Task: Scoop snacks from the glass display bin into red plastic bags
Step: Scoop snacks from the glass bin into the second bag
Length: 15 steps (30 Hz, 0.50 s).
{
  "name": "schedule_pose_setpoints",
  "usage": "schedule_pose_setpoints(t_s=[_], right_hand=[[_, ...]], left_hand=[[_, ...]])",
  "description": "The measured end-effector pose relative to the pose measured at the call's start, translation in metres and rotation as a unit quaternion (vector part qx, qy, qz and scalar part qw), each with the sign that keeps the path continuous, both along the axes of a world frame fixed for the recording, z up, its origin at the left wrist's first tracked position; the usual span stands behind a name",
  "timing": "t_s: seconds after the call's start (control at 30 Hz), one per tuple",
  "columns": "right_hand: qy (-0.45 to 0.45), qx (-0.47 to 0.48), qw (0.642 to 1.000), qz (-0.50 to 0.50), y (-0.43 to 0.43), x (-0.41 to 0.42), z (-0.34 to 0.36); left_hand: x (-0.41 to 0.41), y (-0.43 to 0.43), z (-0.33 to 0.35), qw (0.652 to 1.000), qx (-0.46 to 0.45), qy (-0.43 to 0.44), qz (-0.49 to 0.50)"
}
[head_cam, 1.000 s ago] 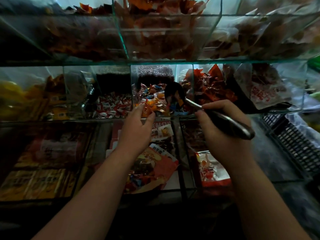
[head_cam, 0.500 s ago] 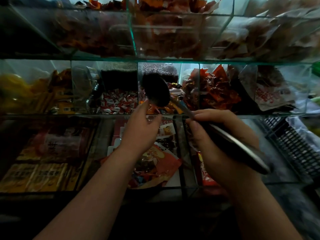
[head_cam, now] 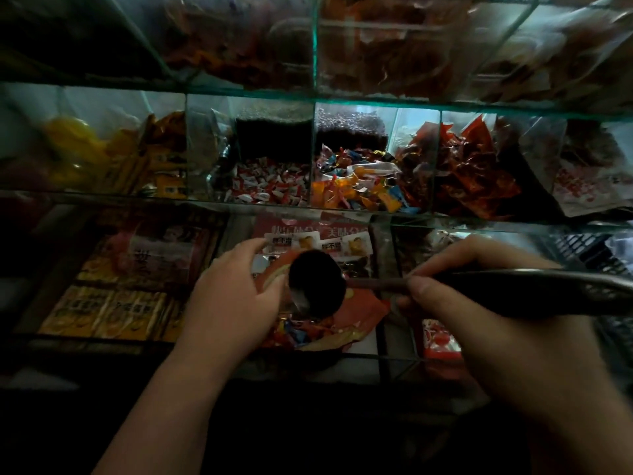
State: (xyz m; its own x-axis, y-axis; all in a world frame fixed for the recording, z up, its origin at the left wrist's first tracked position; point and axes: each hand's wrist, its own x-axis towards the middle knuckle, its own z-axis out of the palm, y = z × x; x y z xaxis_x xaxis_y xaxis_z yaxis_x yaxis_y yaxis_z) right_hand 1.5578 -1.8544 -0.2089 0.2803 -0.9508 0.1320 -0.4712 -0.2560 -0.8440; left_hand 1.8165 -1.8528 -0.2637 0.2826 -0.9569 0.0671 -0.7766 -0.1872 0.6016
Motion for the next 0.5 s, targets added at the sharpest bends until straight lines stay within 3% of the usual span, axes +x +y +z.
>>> schedule_pose_setpoints(t_s=[0.07, 0.17, 0.3, 0.5], right_hand=[[0.046, -0.062, 0.997, -0.030, 0.005, 0.014, -0.002], [0.086, -0.001, 0.996, 0.038, -0.002, 0.041, -0.036], [0.182, -0.018, 0.978, 0.101, -0.028, 0.073, -0.089], [0.036, 0.115, 0.993, -0.004, -0.030, 0.106, -0.133]], left_hand=[[0.010, 0.007, -0.010, 0.999, 0.022, -0.015, 0.029], [0.012, 0.008, -0.026, 0.996, 0.074, 0.011, 0.046], [0.010, 0.010, -0.041, 0.996, 0.014, 0.012, 0.090], [0.022, 0.016, -0.055, 0.992, -0.046, 0.087, 0.084]])
